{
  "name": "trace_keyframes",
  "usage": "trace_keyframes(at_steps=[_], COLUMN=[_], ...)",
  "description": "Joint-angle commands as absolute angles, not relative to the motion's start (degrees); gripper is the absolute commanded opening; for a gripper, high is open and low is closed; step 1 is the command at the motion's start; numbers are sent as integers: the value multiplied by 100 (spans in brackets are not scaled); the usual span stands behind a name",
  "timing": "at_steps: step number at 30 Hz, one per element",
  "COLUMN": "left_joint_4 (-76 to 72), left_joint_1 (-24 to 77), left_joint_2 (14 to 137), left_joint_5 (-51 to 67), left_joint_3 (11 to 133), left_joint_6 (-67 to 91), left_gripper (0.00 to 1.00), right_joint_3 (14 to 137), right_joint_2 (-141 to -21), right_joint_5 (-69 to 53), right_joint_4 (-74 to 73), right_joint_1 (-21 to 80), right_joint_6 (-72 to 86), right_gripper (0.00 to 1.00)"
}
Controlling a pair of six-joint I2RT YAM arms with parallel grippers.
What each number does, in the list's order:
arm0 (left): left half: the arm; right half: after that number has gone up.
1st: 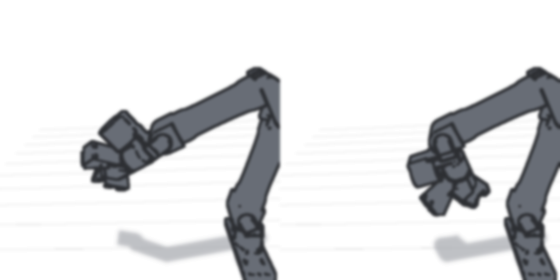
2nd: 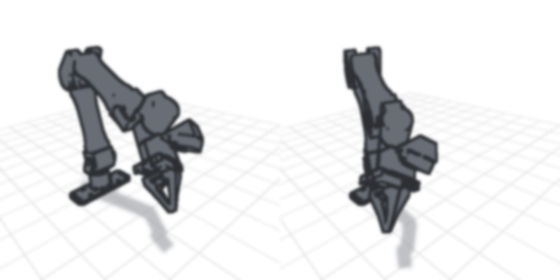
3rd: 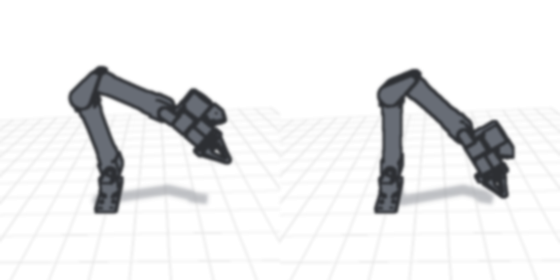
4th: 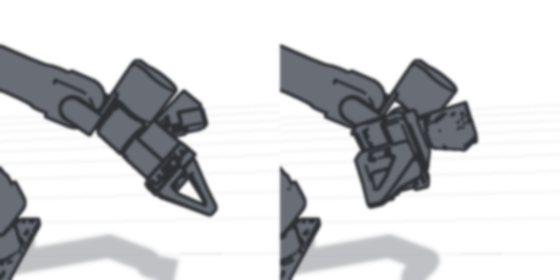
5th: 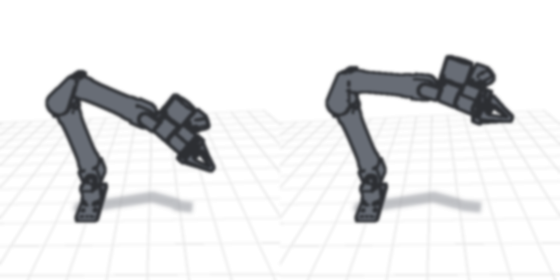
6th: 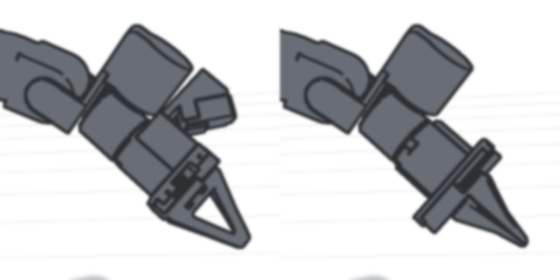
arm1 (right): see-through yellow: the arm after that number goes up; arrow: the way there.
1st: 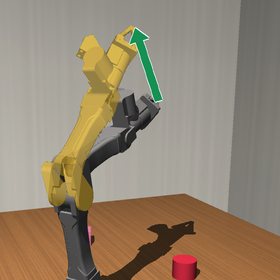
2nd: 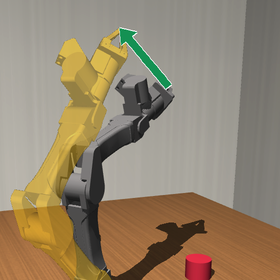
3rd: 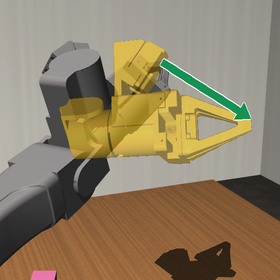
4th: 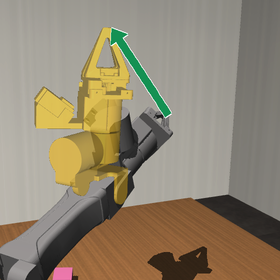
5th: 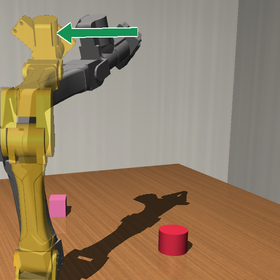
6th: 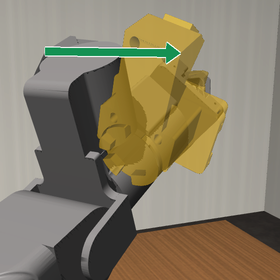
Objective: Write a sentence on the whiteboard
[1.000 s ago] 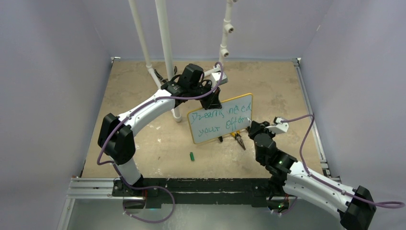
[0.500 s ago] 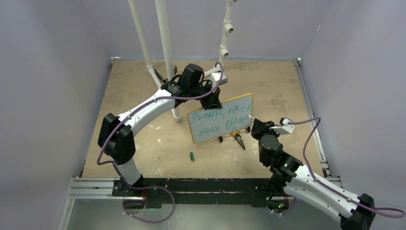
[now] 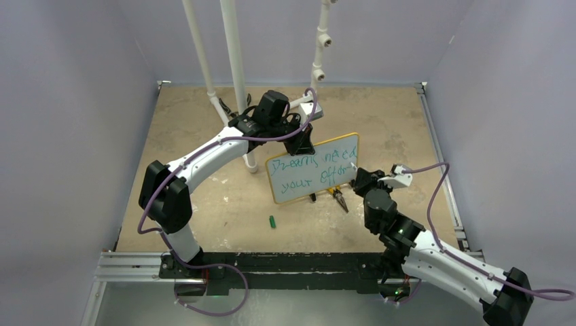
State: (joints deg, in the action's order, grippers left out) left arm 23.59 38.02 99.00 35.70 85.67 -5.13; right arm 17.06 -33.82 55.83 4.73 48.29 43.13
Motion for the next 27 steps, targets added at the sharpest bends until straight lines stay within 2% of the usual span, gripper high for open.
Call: trace_keyframes(at_steps=[1,17,27], left_joint_4=[2459,2458,2454], left_joint_1=[3781,3787,3784], left_joint_2=[9817,9791,9783], left_joint_5=[3586,3595,3593], left_joint_3=[8517,8528,8525], left_joint_6=[-660,-661,-652], left_gripper=[0,0,0], right_joint_3=[1794,1833,1978], right_joint_2=[-3512,-4018,-4328], right_joint_5=[5566,5247,5611], right_joint_4=[750,250,46], right_joint_1=[4808,4808,4808], right_joint_6=[4236,4834,5070], right_gripper=[0,0,0])
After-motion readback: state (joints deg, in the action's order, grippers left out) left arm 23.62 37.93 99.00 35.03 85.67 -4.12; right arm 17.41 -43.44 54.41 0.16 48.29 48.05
